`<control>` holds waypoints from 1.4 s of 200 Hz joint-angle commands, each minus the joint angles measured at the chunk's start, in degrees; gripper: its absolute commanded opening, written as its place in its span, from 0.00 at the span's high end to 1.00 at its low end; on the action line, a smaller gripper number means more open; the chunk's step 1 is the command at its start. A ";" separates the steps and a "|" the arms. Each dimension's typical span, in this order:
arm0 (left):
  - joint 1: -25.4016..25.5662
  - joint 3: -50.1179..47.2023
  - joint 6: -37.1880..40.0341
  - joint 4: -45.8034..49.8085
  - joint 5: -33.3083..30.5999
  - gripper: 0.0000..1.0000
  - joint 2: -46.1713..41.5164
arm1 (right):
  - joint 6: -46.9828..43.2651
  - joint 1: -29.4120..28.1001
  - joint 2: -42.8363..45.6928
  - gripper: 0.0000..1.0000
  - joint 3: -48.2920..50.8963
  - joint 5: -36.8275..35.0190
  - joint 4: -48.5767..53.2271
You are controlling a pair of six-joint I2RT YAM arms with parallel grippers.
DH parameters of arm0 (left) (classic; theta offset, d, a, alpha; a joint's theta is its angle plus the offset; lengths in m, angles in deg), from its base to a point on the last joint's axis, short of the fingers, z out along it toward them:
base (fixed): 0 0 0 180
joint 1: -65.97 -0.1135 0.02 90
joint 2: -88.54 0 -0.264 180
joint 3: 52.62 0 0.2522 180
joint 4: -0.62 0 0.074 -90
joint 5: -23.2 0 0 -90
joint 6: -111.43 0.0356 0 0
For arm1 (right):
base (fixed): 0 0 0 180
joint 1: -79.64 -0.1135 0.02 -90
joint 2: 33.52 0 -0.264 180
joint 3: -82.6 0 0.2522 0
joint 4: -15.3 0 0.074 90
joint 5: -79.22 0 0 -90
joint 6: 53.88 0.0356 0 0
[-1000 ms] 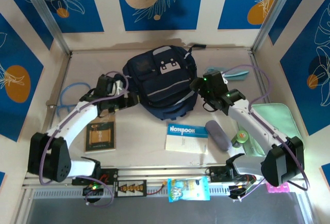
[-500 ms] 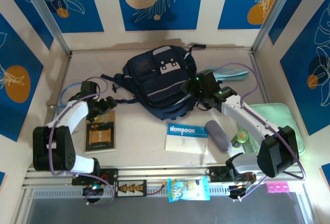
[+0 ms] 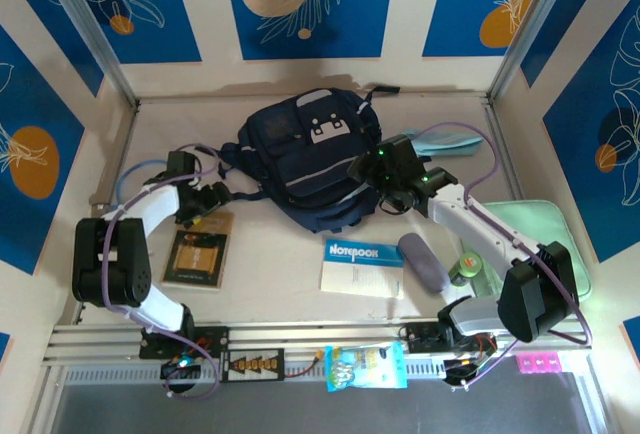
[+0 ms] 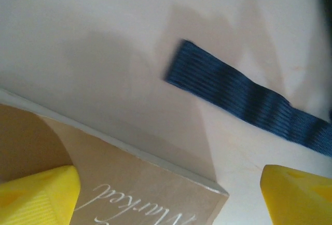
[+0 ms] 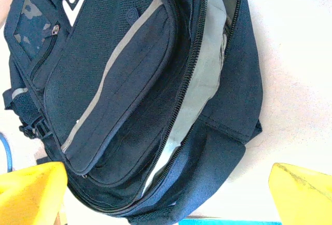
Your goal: Pack the student bag
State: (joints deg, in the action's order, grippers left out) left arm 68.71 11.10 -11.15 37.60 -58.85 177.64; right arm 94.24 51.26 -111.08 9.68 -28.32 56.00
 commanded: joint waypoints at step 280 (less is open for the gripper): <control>1.98 -20.43 -16.74 5.50 4.65 0.12 -27.94 | -19.45 -22.44 -35.33 0.40 -32.85 21.31 1.68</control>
State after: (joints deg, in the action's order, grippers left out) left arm 73.57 -7.76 -29.05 42.34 -55.14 149.58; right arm 76.82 30.91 -140.04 -17.40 -11.84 53.46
